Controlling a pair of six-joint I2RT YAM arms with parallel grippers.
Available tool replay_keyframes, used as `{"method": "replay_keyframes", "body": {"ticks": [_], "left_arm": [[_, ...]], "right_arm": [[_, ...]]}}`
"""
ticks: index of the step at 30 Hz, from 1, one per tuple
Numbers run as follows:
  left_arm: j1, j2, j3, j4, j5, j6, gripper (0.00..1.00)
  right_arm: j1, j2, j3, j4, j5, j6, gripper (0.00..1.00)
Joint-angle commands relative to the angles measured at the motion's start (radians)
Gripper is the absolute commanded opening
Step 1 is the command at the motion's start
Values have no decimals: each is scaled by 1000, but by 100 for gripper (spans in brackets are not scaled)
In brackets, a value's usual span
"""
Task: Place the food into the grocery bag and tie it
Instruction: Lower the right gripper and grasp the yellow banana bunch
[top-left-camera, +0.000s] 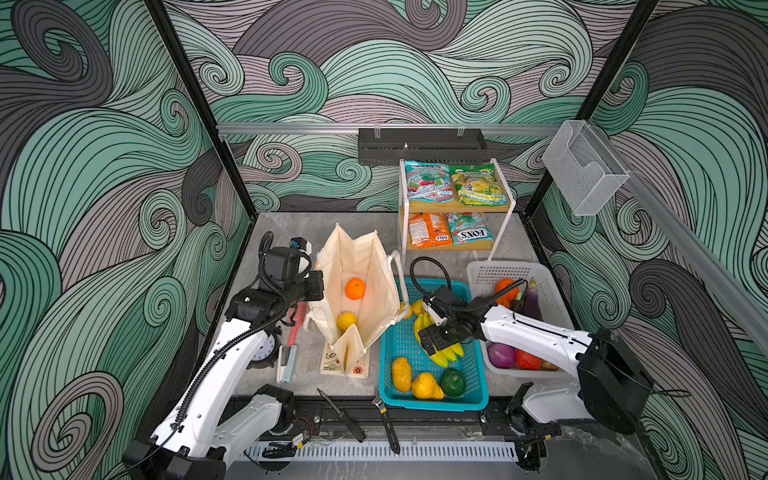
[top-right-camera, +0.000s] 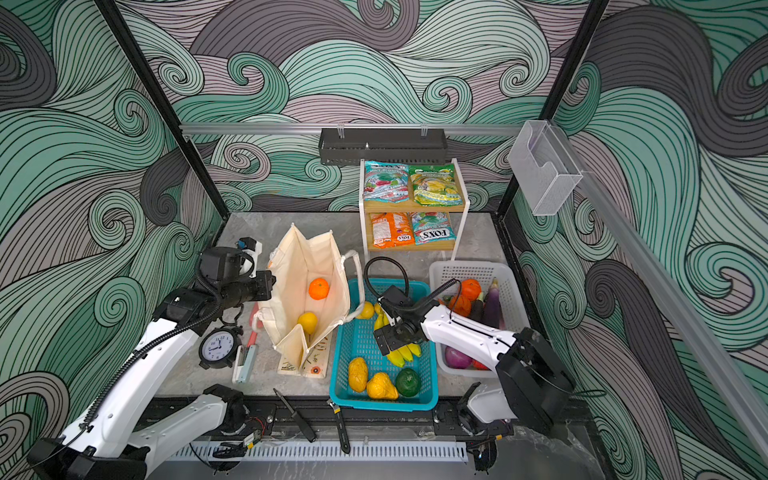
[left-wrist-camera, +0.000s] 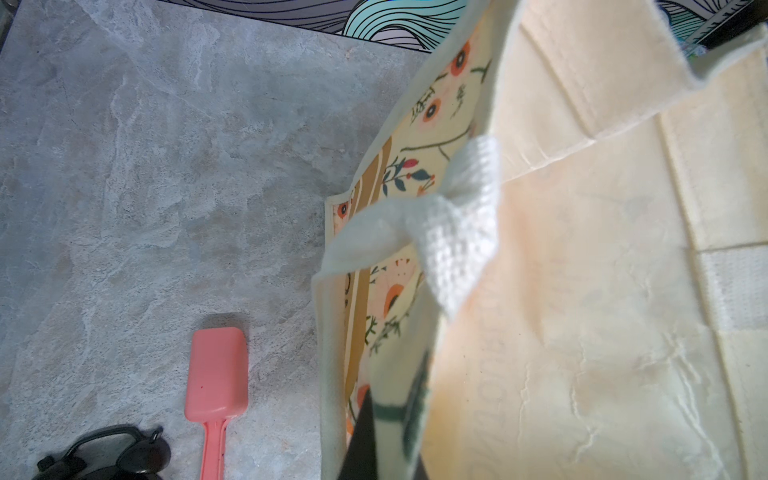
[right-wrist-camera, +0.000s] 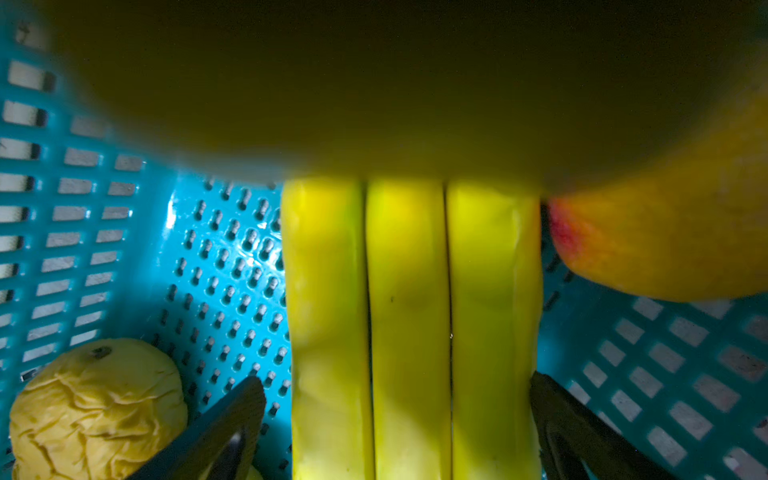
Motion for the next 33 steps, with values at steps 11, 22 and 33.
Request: {"method": "replay_keyframes", "body": {"ticks": [11, 22, 33], "left_arm": [[9, -29, 6, 12, -6, 0, 0], [9, -34, 6, 10, -10, 0, 0], [10, -57, 3, 16, -15, 2, 0]], "right_arm": [[53, 33, -7, 4, 171, 48, 100], [75, -58, -46, 108, 210, 30, 100], [65, 26, -59, 162, 169, 41, 100]]}}
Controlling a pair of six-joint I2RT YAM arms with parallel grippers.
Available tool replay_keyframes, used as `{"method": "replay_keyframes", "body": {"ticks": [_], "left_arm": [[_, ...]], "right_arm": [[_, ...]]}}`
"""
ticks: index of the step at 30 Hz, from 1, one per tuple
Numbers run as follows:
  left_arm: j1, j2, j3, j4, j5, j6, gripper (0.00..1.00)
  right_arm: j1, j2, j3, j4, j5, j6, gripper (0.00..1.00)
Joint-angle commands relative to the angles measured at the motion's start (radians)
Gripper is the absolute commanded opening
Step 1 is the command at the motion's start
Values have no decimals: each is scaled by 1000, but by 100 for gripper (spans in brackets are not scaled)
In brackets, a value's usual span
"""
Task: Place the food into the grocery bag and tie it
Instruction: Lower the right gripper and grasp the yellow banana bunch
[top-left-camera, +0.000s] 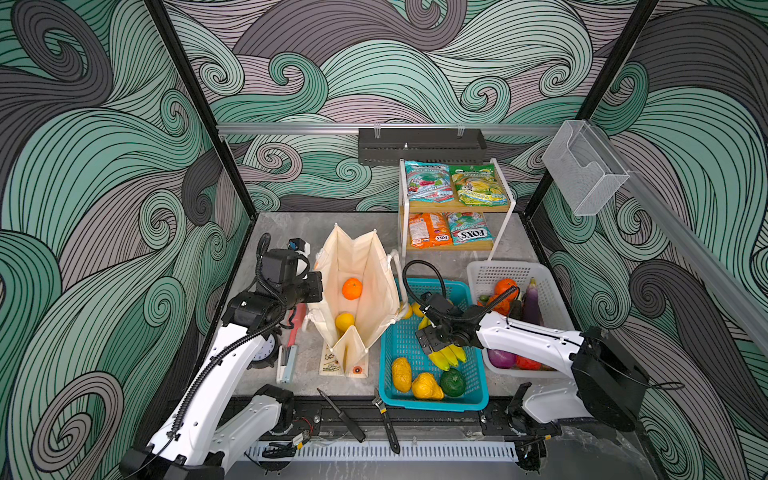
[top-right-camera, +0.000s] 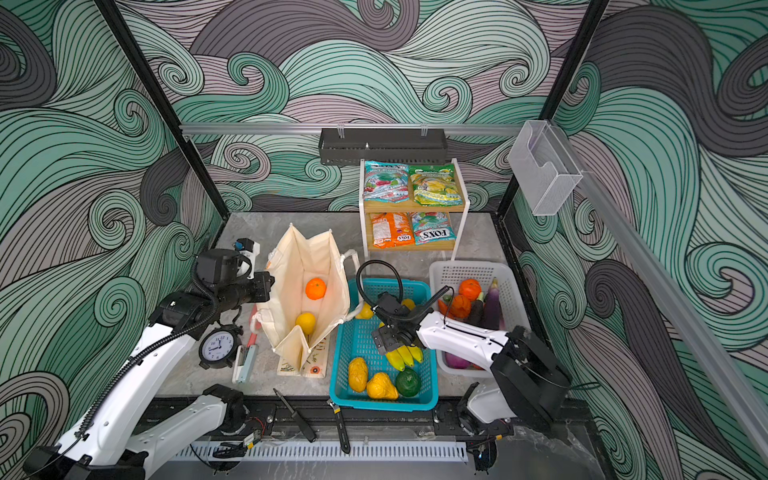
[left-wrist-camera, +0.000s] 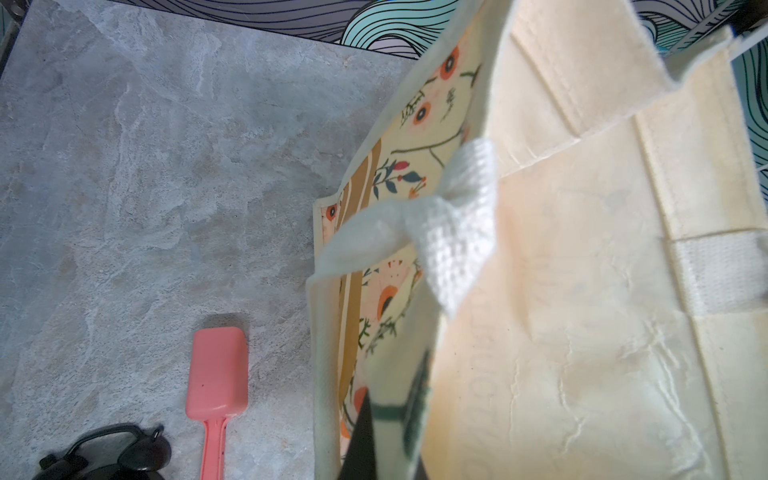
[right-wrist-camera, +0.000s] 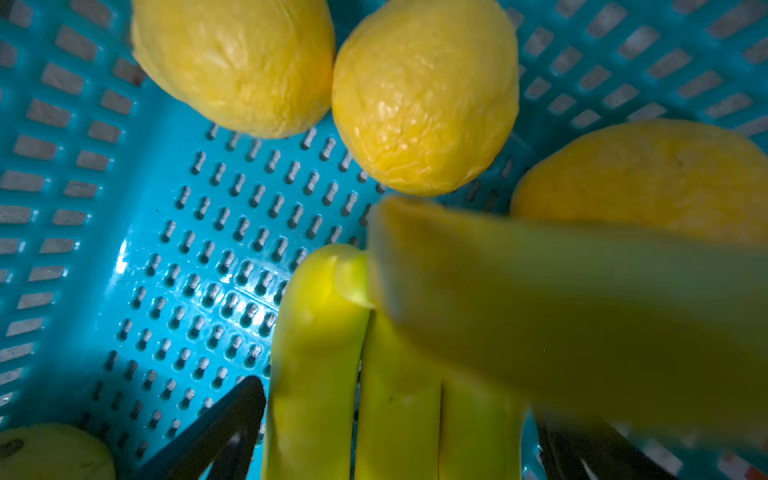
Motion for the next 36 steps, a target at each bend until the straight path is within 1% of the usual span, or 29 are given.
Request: {"method": "replay_keyframes", "body": {"ticks": [1, 10, 17, 20, 27, 36], "left_arm": [[8, -24, 7, 19, -13, 2, 0], [8, -30, 7, 20, -16, 2, 0], [9, -29, 6, 21, -16, 1, 0], [8, -27, 4, 22, -16, 1, 0], [9, -19, 4, 21, -23, 1, 0], [9, -26, -3, 33, -36, -2, 0]], "right_arm": [[-2, 21, -10, 34, -8, 13, 100], [1, 140, -11, 68, -17, 57, 100], [7, 161, -16, 93, -4, 80, 100], [12, 133, -25, 116, 0, 86, 99], [24, 4, -76, 217, 4, 91, 94], [24, -65, -130, 266, -8, 113, 93]]}}
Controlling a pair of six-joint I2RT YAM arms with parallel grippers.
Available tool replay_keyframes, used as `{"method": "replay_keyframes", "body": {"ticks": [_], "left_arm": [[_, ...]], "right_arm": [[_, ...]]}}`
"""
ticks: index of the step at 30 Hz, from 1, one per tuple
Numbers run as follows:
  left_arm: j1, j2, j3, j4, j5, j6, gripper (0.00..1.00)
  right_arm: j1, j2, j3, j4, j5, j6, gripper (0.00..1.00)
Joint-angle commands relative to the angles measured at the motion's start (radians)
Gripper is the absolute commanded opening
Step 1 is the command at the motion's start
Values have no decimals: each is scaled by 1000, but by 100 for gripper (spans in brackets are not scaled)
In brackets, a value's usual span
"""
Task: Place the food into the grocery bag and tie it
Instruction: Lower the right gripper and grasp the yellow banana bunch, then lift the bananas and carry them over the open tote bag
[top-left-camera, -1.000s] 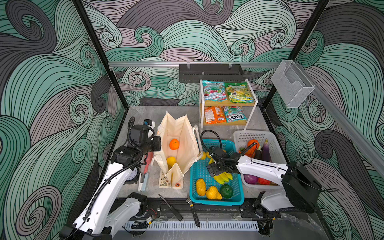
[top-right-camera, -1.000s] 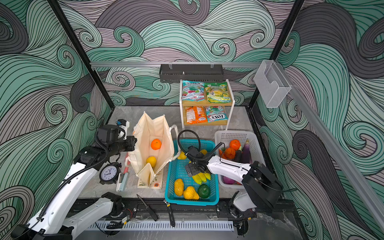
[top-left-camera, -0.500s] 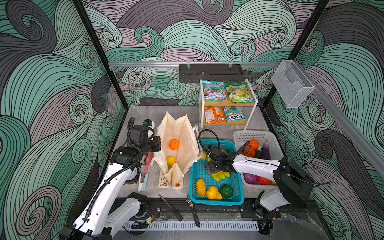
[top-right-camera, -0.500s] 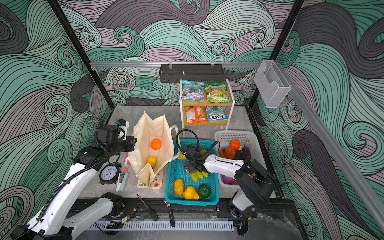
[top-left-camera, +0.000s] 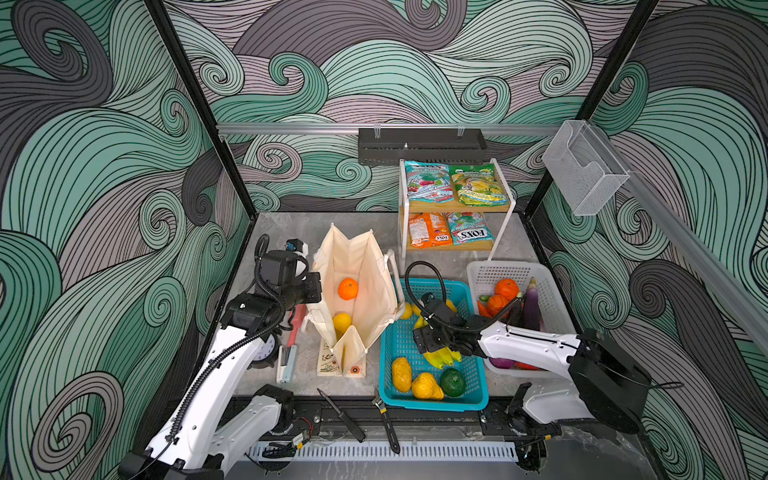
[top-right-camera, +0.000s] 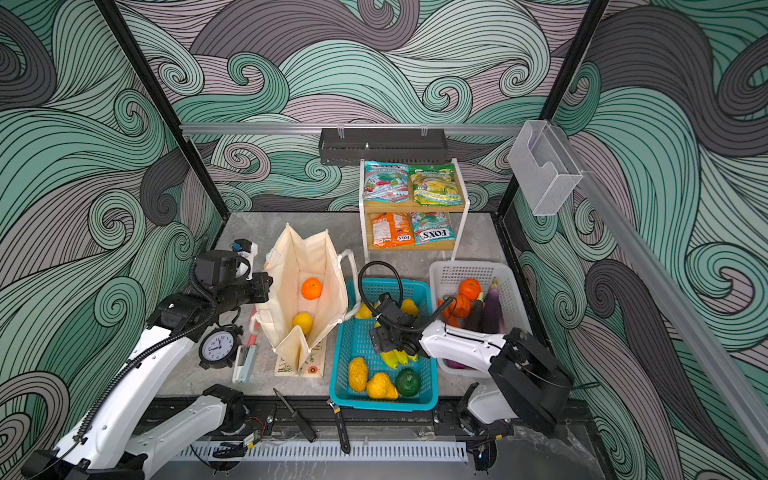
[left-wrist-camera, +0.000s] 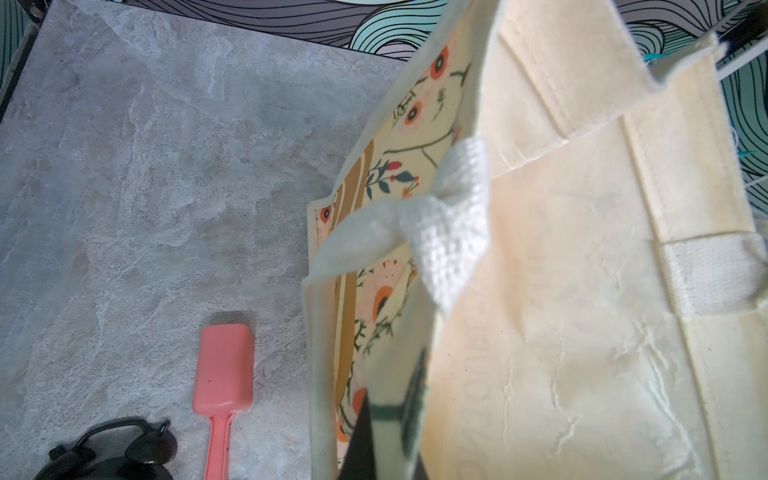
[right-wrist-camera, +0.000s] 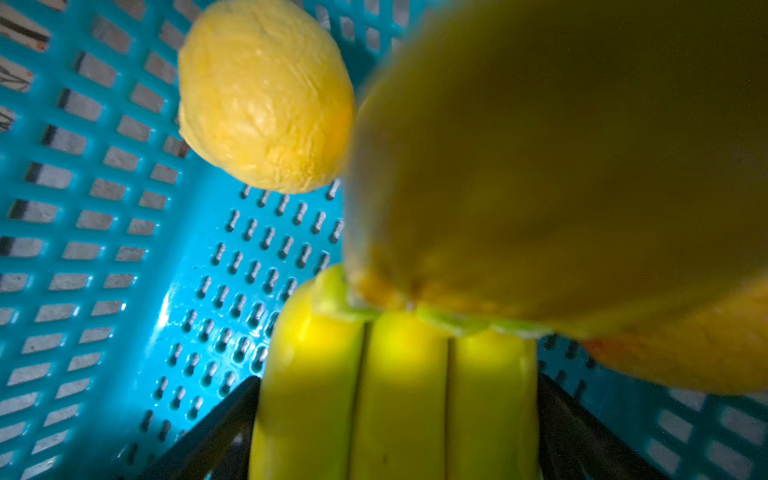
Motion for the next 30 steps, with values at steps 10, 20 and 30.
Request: {"method": "replay_keyframes", "body": {"ticks": [10, 20, 30], "left_arm": [[9, -14, 3, 33, -14, -2, 0], [9, -12, 2, 40, 11, -1, 0], [9, 11, 8, 30, 44, 2, 0]], "right_arm": [[-1, -239, -14, 37, -49, 13, 93], [-7, -460, 80, -103, -39, -37, 92], [-5, -411, 383, -228, -107, -149, 92]]}}
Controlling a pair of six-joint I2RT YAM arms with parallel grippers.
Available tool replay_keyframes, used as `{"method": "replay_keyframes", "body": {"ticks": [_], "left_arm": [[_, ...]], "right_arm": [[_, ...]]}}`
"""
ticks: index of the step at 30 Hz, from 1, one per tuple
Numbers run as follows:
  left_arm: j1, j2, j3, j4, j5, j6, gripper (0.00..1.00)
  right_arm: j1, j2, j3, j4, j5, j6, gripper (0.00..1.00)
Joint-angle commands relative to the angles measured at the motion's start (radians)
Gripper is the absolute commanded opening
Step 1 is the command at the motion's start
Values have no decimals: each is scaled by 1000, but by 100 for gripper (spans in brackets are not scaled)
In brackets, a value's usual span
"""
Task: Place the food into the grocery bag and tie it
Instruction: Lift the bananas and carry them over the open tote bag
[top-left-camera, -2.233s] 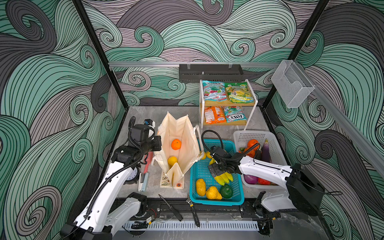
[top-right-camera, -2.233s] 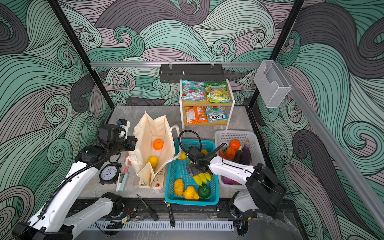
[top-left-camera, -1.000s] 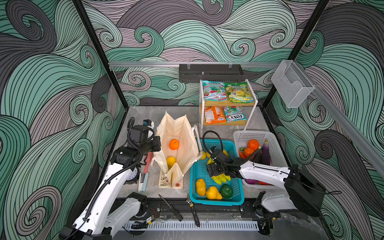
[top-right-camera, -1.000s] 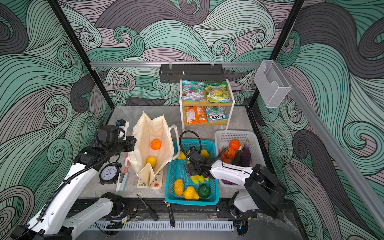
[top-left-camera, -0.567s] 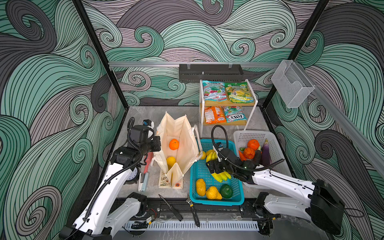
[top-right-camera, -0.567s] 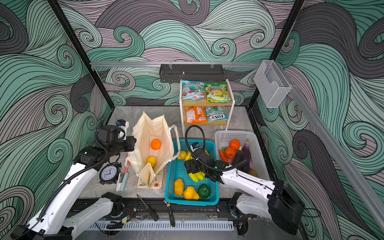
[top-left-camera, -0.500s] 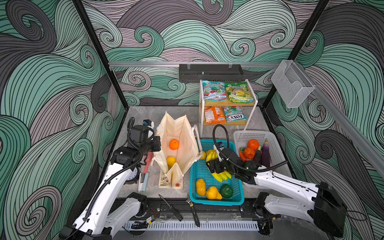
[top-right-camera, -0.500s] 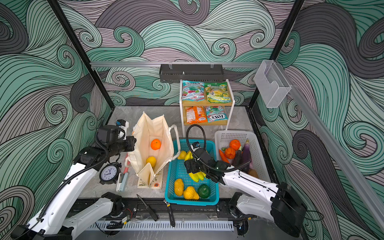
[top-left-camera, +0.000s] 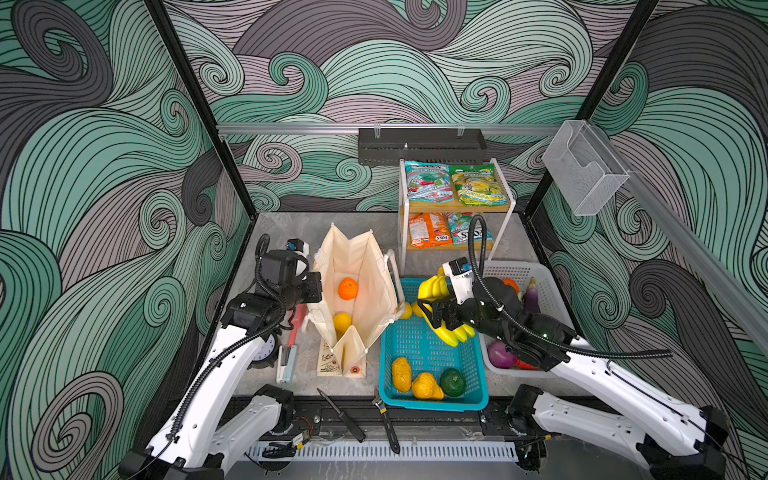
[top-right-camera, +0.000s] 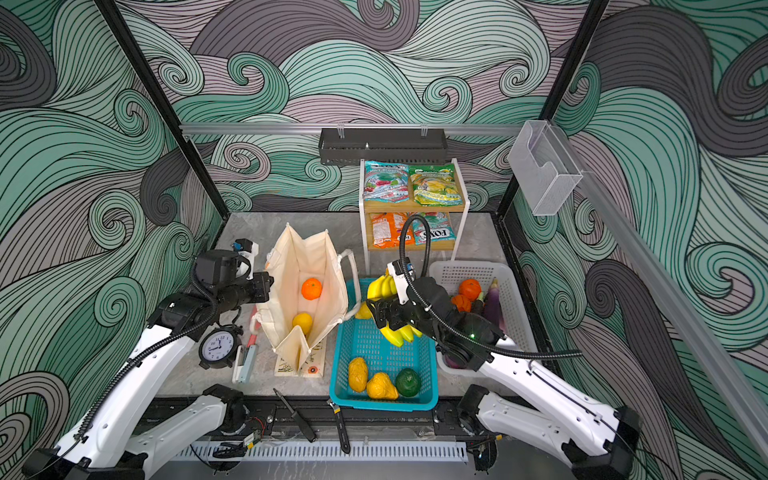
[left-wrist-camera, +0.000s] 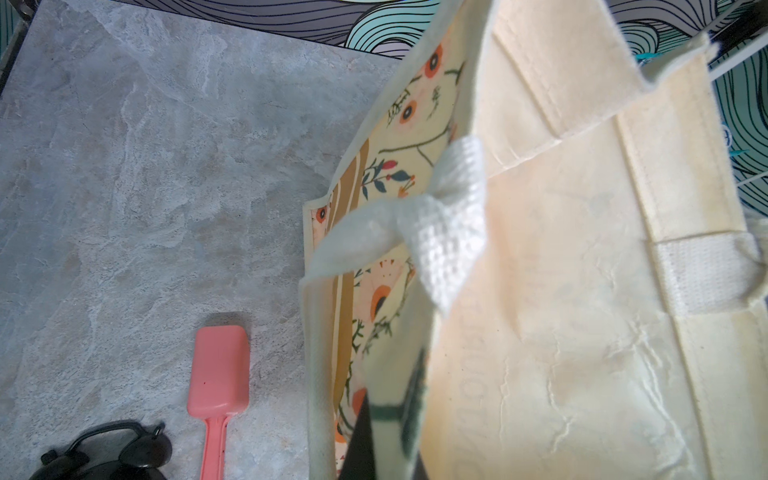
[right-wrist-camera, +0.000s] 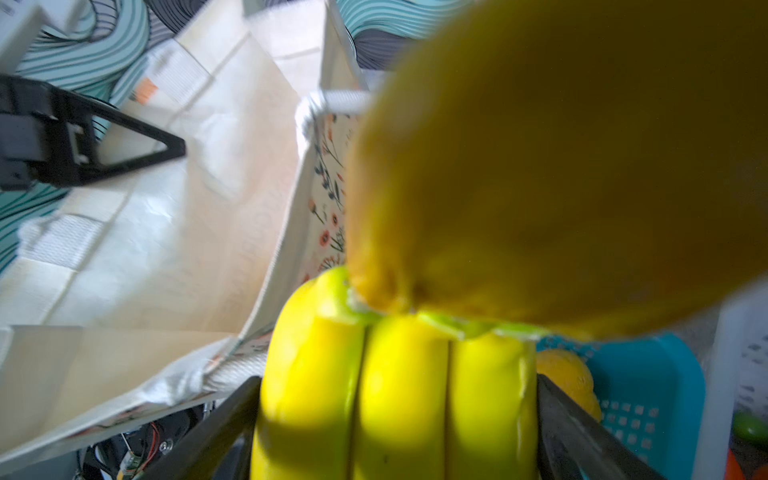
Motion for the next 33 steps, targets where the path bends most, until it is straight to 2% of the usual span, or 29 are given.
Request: {"method": "replay_keyframes", "body": {"ticks": [1, 5, 11, 17, 24, 27, 33], "left_arm": [[9, 2, 8, 27, 33, 4, 0], [1, 25, 14, 26, 133, 12, 0], [1, 32, 19, 19, 138, 16, 0], [2, 46, 23, 12, 150, 19, 0], [3, 47, 25, 19, 175, 12, 0], [2, 44, 24, 17, 183, 10, 0], [2, 19, 21, 11, 123, 1, 0]], "right_arm": [[-2, 69, 96, -33, -69, -44, 92], [29, 183, 238, -7, -148, -27, 91], [94, 380, 439, 0, -181, -19, 91], [122, 555, 540, 75, -180, 41, 91], [137, 755, 639, 122, -119, 95, 90], [161, 794, 633, 152, -17, 102, 89], [157, 874, 606, 172, 25, 117, 90]]}}
